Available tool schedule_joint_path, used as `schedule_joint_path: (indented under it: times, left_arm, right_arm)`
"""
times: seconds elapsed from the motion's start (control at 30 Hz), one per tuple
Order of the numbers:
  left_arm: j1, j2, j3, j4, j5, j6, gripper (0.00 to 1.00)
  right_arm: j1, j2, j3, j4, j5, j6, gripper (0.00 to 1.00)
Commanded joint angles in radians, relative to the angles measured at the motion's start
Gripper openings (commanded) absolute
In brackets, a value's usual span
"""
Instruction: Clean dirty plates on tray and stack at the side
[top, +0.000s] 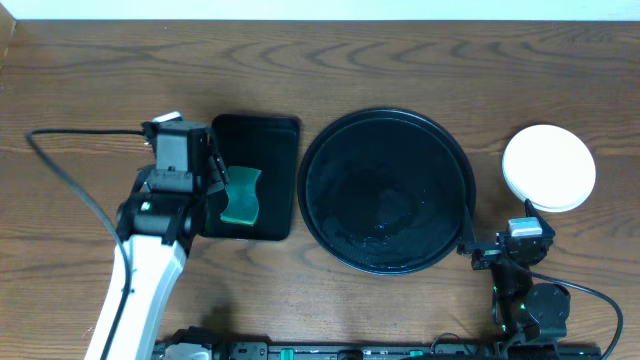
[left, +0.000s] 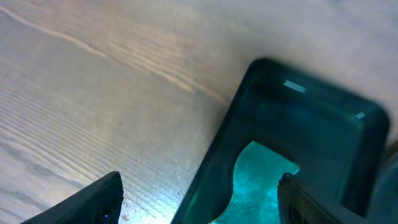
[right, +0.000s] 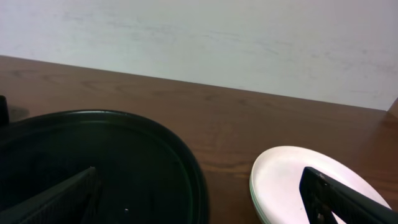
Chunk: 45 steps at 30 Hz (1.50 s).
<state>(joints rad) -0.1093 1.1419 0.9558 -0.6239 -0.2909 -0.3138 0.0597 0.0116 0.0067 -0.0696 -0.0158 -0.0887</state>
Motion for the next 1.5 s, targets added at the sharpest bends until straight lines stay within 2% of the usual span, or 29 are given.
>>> schedule_joint_path:
  times: [0.0,0.37,0.53,1.0,1.3,1.47]
  left_arm:
    - [0.003,-0.125,0.014,-0.001,-0.013,0.003,0.80]
    - [0.003,-0.528,0.014,-0.001,-0.013,0.003,0.80]
    - [0.003,-0.620,0.012,-0.006,-0.013,0.003,0.80]
    - [0.039,-0.967,0.010,-0.240,-0.014,0.003,0.80]
    - [0.142,-1.119,-0.067,-0.251,-0.006,0.002,0.80]
    - [0.159,-1.139,-0.137,-0.249,-0.006,-0.048,0.80]
  right_arm:
    - [-0.007,-0.006,-0.002,-0.004,-0.011,-0.014,0.99]
    - [-0.007,-0.006,-0.002,-0.004,-0.011,-0.014,0.99]
    - [-0.007,-0.006,-0.002,-0.004,-0.011,-0.014,0.99]
    - [-0.007,-0.006,-0.002,-0.004,-0.011,-0.014,0.99]
    - [-0.007,-0.006,-0.002,-0.004,-0.011,-0.014,0.99]
    - [-0.007,-0.006,-0.002,-0.004,-0.011,-0.014,0.99]
